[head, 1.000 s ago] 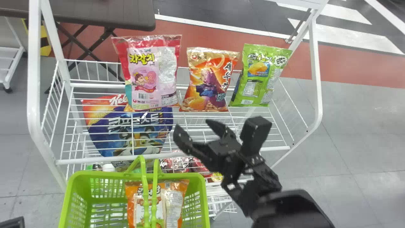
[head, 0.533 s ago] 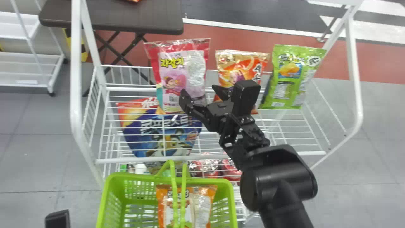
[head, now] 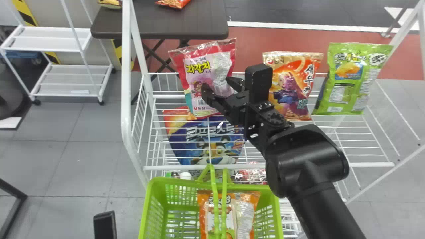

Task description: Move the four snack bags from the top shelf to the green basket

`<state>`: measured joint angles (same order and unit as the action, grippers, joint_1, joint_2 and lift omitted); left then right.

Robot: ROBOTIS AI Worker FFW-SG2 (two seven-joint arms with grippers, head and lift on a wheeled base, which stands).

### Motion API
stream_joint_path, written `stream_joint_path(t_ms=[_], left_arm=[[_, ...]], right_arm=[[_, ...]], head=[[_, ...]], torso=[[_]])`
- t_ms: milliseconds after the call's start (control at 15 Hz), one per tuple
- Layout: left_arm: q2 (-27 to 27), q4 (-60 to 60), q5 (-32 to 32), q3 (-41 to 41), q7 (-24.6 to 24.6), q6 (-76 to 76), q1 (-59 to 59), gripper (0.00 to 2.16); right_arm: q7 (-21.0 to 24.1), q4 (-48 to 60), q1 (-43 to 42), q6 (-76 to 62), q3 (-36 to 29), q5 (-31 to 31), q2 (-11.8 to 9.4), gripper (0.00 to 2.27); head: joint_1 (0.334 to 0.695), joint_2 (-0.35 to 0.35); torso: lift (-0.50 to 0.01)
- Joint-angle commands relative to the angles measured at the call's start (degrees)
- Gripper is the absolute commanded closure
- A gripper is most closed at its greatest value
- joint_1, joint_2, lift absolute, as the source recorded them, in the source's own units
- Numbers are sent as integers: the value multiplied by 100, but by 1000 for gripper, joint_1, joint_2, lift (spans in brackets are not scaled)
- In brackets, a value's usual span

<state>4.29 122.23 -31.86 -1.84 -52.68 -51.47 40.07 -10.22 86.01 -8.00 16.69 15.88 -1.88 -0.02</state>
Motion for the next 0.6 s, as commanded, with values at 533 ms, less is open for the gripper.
stream_joint_path(t_ms=[533], left_arm=[[-60,38,-5,-88,48,-52,-25,1426]], right_arm=[[20,2825,1635,1403,-471,-172,-587,2243]], head=[[695,-62]], torso=[[0]])
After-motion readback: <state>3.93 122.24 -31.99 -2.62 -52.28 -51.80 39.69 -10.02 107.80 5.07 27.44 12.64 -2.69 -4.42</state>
